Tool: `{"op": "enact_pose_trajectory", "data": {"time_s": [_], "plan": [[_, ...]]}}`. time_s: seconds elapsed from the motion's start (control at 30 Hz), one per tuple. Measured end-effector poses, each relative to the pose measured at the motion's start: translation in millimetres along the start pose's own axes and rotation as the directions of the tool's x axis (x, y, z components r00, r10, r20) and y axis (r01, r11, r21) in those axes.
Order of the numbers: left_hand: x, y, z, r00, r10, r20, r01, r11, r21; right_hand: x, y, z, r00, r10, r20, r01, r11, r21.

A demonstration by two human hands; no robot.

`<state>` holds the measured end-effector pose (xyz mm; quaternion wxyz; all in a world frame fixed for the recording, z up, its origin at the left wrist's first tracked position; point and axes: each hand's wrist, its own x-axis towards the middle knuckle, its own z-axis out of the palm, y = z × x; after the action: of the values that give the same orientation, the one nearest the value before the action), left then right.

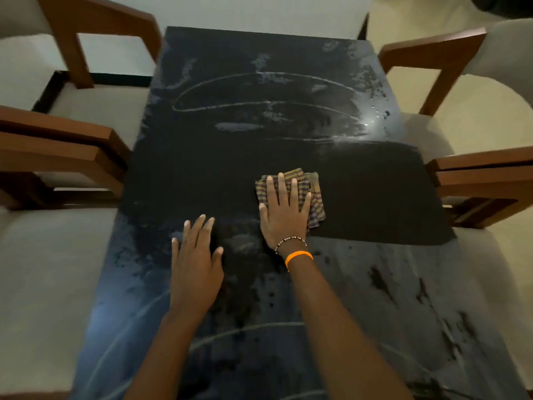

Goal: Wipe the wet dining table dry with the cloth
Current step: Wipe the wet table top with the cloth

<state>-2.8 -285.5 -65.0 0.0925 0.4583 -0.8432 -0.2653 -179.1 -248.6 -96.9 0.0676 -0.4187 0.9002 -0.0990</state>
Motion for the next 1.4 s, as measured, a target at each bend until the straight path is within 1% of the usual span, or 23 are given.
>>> {"op": "enact_pose_trajectory", "data": {"time_s": [0.1,0.2,0.3,0.4,0.47,0.53,0.6,0.67,0.77,0.83,0.9,1.0,1.07,1.13,1.27,1.4], "plan": [[-6,-44,-30,0.997,-0.062,-0.053,0.063,0.998,0.009,3,-70,16,0.997,-0.081,0.015,0.081,0.997,0.016],[-15,-87,-53,0.985,-0.150,-0.087,0.149,0.989,-0.014,0,-148,34,0.980,-0.193,0.049,0.191,0.981,0.031],[-26,-120,-66,0.974,-0.202,-0.102,0.197,0.979,-0.058,-6,-207,50,0.925,-0.366,0.105,0.366,0.931,0.020],[-34,-143,-73,0.966,-0.242,-0.087,0.227,0.962,-0.150,3,-225,57,0.837,-0.528,0.141,0.537,0.843,-0.028],[-35,-151,-75,0.971,-0.232,-0.053,0.215,0.951,-0.224,23,-224,57,0.808,-0.570,0.148,0.585,0.807,-0.084],[-36,-153,-77,0.981,-0.192,-0.009,0.179,0.929,-0.323,47,-226,54,0.827,-0.543,0.145,0.560,0.821,-0.113],[-40,-153,-77,0.986,-0.163,0.017,0.157,0.911,-0.382,66,-234,52,0.864,-0.483,0.139,0.497,0.863,-0.090],[-46,-155,-77,0.986,-0.166,0.018,0.158,0.895,-0.418,73,-242,53,0.892,-0.434,0.131,0.444,0.894,-0.059],[-58,-156,-78,0.979,-0.201,0.041,0.197,0.868,-0.455,55,-245,54,0.913,-0.384,0.136,0.394,0.918,-0.053],[-64,-155,-81,0.970,-0.236,0.053,0.233,0.852,-0.469,24,-245,55,0.905,-0.399,0.148,0.410,0.910,-0.055],[-67,-151,-84,0.964,-0.263,0.044,0.254,0.853,-0.457,-15,-243,57,0.876,-0.453,0.165,0.464,0.885,-0.034],[-67,-143,-85,0.967,-0.252,0.040,0.246,0.884,-0.398,-64,-229,56,0.826,-0.538,0.170,0.546,0.838,-0.001],[-68,-141,-84,0.966,-0.254,0.049,0.254,0.899,-0.357,-73,-211,52,0.826,-0.535,0.180,0.545,0.839,-0.007],[-73,-127,-81,0.969,-0.239,0.068,0.248,0.913,-0.324,-80,-173,40,0.872,-0.462,0.162,0.474,0.880,-0.039],[-72,-129,-79,0.968,-0.243,0.055,0.249,0.926,-0.285,-68,-111,24,0.951,-0.282,0.124,0.295,0.950,-0.101],[-70,-136,-80,0.969,-0.239,0.068,0.248,0.925,-0.289,-60,-45,6,0.997,-0.061,0.044,0.065,0.993,-0.097]]}}
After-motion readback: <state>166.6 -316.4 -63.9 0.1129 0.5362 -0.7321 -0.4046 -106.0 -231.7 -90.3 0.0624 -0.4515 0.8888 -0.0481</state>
